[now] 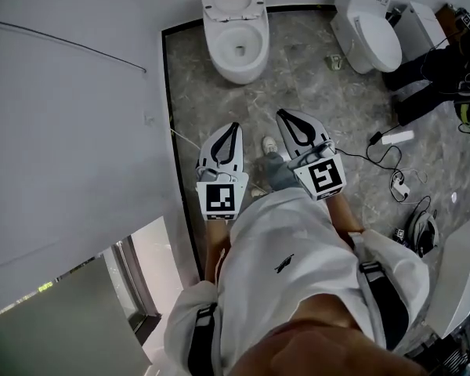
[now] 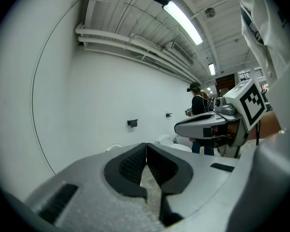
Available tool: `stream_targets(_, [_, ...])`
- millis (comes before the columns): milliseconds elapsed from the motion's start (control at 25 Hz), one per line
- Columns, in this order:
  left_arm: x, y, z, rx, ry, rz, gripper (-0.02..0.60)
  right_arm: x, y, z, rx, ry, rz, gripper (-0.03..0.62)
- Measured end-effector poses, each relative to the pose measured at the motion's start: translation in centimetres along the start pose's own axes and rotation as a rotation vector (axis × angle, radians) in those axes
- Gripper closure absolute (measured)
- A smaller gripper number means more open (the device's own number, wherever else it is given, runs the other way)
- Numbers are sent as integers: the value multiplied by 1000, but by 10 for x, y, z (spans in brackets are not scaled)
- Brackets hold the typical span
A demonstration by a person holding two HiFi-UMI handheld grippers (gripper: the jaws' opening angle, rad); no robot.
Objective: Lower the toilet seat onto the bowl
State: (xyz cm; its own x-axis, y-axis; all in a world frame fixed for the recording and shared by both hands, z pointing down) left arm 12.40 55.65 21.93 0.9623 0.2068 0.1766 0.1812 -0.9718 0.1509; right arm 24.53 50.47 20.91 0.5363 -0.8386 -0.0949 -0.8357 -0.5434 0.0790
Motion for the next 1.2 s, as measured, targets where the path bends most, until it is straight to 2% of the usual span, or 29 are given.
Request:
stream_targets(440, [-38,76,2,-32,-8,29,552,60,62,-3,-23,2,17,563])
stream_targets(1000, [-51,178,19,-65,-4,83,552,151,122,-11,-29,12,114,563])
stream_targets(1200, [-53,190,18,-70,-5,74,552,163,130,-12,-18,20,102,563])
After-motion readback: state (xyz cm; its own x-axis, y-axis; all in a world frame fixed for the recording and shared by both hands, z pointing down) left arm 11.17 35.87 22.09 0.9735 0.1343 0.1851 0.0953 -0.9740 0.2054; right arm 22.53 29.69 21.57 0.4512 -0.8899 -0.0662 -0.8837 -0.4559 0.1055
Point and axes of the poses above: the fingertips, and each gripper's own axes: y forward along the fingers, x to its right, z out of its top, the point moved 4 cm from there along -y, backward along the fingers, and after that the axes turned 2 degrees about z, right-handed, at the moved point
